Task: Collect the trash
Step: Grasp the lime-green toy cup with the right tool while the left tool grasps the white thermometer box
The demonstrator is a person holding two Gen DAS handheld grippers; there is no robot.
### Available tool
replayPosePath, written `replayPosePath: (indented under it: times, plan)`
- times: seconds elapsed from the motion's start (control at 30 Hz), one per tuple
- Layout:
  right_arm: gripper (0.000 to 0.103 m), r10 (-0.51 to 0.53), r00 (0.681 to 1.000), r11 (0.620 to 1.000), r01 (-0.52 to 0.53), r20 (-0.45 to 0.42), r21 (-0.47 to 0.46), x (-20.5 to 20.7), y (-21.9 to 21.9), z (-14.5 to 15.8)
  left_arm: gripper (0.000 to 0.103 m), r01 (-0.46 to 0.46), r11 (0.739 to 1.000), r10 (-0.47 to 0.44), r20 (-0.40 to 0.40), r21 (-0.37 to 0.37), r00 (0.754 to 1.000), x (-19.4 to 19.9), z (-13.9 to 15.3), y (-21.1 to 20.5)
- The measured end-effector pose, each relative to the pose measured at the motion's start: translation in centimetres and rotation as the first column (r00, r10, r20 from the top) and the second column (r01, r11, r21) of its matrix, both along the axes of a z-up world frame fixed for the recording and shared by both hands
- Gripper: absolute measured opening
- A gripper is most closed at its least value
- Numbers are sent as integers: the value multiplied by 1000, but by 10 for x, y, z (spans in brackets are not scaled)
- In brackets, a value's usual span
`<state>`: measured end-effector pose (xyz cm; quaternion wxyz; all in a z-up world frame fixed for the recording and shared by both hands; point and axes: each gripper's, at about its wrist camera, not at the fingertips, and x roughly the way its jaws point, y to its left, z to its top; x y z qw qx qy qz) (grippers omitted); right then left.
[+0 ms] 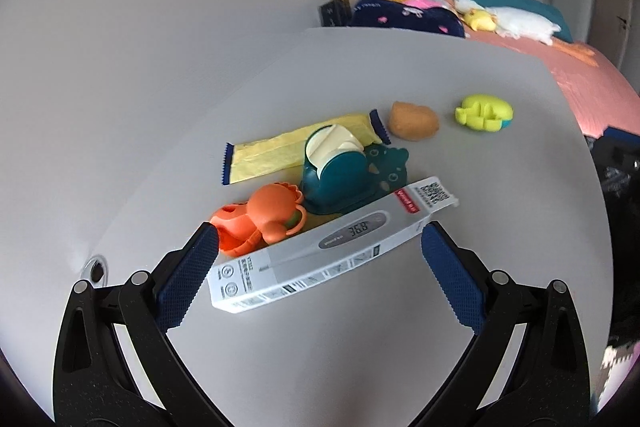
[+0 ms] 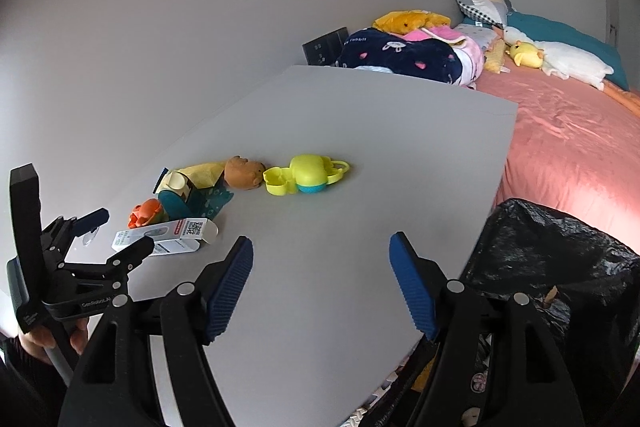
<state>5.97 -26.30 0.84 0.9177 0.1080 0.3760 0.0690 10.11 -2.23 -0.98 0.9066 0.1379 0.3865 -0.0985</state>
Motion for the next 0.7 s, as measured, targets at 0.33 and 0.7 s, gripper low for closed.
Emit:
replayPosePath:
  times: [0.33,0.7]
  plan:
    - [72,14,999,1000,-14,-29,0,27,11,-10,98,35,999,-35,-98,-3,995,16,-26,8]
    - [76,91,991,994,-97,-99,-52,86,29,-24,74,77,996,-83,-173,-45,981,9,-32,9]
